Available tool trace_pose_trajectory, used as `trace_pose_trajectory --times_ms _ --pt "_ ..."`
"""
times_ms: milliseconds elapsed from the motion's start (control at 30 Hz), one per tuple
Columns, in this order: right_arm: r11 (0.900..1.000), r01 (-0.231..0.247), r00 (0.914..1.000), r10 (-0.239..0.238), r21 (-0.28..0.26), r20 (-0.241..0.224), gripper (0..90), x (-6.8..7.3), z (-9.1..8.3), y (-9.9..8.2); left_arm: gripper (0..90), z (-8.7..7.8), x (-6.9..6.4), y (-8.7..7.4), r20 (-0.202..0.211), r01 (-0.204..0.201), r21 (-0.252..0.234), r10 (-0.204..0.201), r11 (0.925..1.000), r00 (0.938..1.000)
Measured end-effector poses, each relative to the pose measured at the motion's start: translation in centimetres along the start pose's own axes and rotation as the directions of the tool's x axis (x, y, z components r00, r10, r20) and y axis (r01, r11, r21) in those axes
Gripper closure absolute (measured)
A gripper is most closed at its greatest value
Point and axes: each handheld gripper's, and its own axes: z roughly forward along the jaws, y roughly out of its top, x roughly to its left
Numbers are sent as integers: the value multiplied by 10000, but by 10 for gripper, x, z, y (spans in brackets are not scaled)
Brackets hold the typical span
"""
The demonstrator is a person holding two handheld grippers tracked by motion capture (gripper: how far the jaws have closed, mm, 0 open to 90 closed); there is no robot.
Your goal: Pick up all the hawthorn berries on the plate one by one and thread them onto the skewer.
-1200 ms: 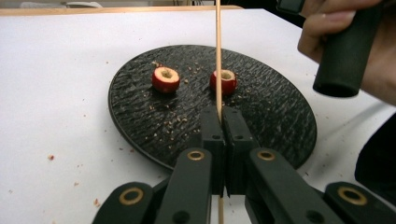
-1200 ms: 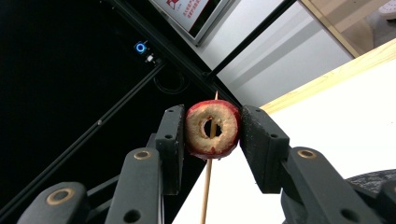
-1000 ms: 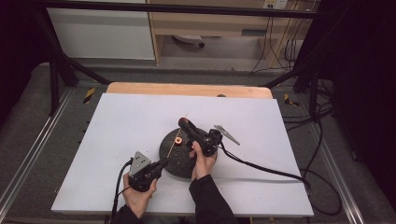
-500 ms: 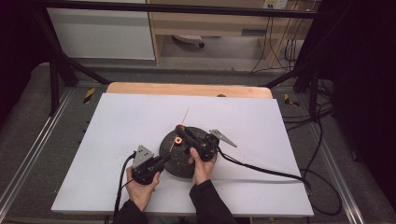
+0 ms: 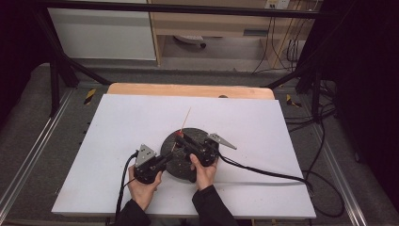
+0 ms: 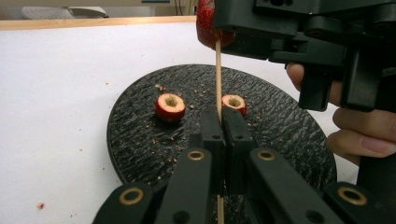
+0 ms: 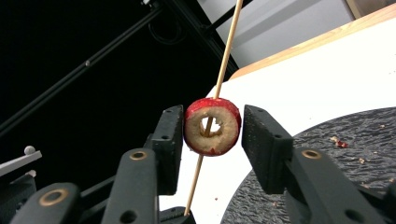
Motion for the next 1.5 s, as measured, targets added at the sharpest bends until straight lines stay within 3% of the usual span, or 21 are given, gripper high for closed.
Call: trace_pose_trajectory --times_ms 300,333,500,567,600,633,800,833,867,900,1000,1133,1167,1200,1267,1333,1367,1400,1433,1467,1500 --pt "9966 593 9982 -594 566 4 377 3 -5 11 885 -6 7 -2 -9 10 106 -10 9999 10000" --pt "9894 1183 9929 -1192 845 57 307 4 -8 17 885 -9 10 -3 -47 45 134 -44 9999 10000" --pt "9658 1993 9790 -2038 1661 104 177 3 -15 26 885 -13 15 -5 -83 -36 247 38 9997 10000" --pt "9509 2504 9658 -2585 1820 218 141 0 -20 29 885 -16 18 -6 -53 -49 352 51 9994 10000" --pt "9293 2905 9522 -3042 2282 265 97 -5 -26 32 885 -18 19 -8 -23 -94 440 95 9990 10000" --pt "9293 2905 9522 -3042 2282 265 97 -5 -26 32 885 -18 19 -8 -23 -94 440 95 9990 10000" --pt "8470 3766 9036 -4252 3751 530 51 -16 -40 35 885 -26 25 -13 72 -294 612 290 9977 9996" --pt "8470 3766 9036 -4252 3751 530 51 -16 -40 35 885 -26 25 -13 72 -294 612 290 9977 9996" --pt "8174 3988 8858 -4606 4157 558 51 -17 -44 35 885 -29 27 -14 45 -352 618 350 9975 9994" --pt "8055 4072 8792 -4734 4306 542 50 -18 -45 36 885 -29 27 -14 45 -352 618 350 9975 9994" --pt "7831 4287 8669 -4969 4506 387 58 -17 -47 37 885 -36 30 -16 127 -545 696 537 9961 9985" --pt "7764 4351 8599 -5085 4559 453 70 -18 -46 41 885 -44 33 -18 124 -718 795 711 9942 9974" --pt "7683 4394 8540 -5180 4655 490 76 -18 -44 43 885 -46 34 -19 116 -751 809 744 9939 9972" --pt "7431 4508 8394 -5413 4945 482 78 -18 -39 47 884 -50 37 -20 114 -817 865 810 9929 9966" --pt "7323 4547 8347 -5490 5069 443 80 -18 -37 48 885 -53 39 -21 158 -868 846 857 9926 9962" --pt "6809 4564 8176 -5749 5728 319 84 -17 -25 51 884 -56 42 -23 141 -959 891 950 9914 9954" --pt "6809 4564 8176 -5749 5728 319 84 -17 -25 51 884 -56 42 -23 141 -959 891 950 9914 9954" --pt "6484 4525 8096 -5865 6123 228 100 -17 -16 54 884 -58 44 -23 159 -1006 940 996 9905 9949" --pt "6484 4525 8096 -5865 6123 228 100 -17 -16 54 884 -58 44 -23 159 -1006 940 996 9905 9949" --pt "6181 4450 8032 -5954 6480 164 126 -19 -7 57 885 -59 45 -25 220 -1045 1004 1028 9894 9945" --pt "6046 4373 8030 -5959 6657 137 133 -19 -3 58 884 -59 45 -25 220 -1045 1004 1028 9894 9945"
